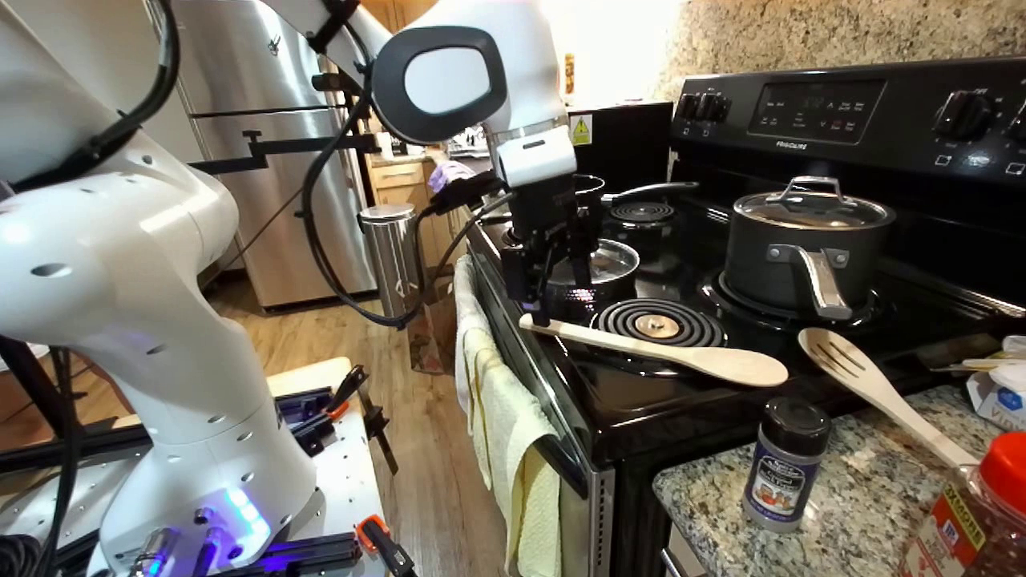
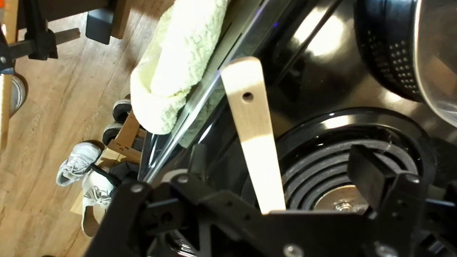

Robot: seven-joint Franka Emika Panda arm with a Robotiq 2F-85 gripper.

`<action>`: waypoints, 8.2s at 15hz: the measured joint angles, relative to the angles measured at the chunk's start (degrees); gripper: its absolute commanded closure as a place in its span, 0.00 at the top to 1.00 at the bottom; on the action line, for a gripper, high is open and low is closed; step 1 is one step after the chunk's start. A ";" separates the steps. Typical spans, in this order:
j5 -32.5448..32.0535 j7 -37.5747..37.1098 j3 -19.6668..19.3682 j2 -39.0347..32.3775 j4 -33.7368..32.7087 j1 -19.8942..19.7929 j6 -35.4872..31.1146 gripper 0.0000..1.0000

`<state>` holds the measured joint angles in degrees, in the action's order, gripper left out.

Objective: Place the wooden spoon in the pot

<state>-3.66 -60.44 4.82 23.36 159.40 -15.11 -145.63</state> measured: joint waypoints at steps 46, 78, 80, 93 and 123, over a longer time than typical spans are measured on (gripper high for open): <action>-4.35 16.09 4.24 15.23 -13.00 15.38 30.93 0.09; 9.28 57.32 3.45 0.90 -35.91 25.12 43.93 0.10; 9.78 61.31 3.28 -3.42 -39.69 25.23 46.17 0.09; 7.53 69.03 3.06 -16.36 -50.32 25.10 52.80 0.09; -8.01 95.63 7.99 -41.44 -76.92 27.39 65.50 0.09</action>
<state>-11.67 35.19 12.80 -18.09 82.48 12.28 -80.13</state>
